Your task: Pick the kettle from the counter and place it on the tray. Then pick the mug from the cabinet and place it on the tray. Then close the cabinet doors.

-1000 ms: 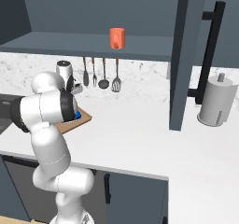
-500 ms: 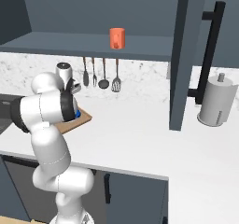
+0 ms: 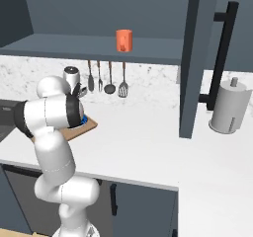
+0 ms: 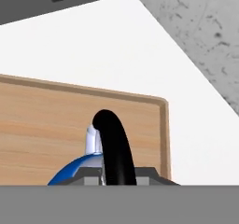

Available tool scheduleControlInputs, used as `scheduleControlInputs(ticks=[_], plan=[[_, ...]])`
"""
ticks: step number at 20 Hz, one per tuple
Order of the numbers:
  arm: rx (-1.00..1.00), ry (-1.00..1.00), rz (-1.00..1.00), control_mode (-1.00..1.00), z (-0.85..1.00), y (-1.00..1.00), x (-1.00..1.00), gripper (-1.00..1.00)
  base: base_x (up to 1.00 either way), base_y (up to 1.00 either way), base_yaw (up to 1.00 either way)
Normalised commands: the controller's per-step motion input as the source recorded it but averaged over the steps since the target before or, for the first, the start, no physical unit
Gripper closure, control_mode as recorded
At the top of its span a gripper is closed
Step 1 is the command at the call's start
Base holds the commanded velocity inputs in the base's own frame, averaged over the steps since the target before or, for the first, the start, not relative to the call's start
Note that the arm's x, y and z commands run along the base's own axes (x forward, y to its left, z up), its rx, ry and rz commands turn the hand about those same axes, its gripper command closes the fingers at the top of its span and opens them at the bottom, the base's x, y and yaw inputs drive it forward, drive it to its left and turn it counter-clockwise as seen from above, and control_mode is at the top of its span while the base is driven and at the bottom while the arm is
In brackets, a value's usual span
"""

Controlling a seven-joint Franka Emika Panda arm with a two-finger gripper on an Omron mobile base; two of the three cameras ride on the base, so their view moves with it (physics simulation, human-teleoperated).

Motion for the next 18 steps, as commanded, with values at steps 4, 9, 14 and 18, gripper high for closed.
scheduleControlInputs(ticks=[4, 9, 14, 18], plan=[[0.00, -0.07, 0.03, -1.00, -0.19, -0.08, -0.13, -1.00, 0.00, 0.00, 0.00], [0.00, -0.04, 0.01, -1.00, -0.13, 0.00, -0.03, -1.00, 0.00, 0.00, 0.00], [0.00, -0.10, 0.03, -1.00, -0.03, -0.03, 0.00, -1.00, 0.00, 0.00, 0.00], [0.00, -0.13, 0.04, -1.00, 0.00, -0.10, -0.01, -1.00, 0.00, 0.00, 0.00]])
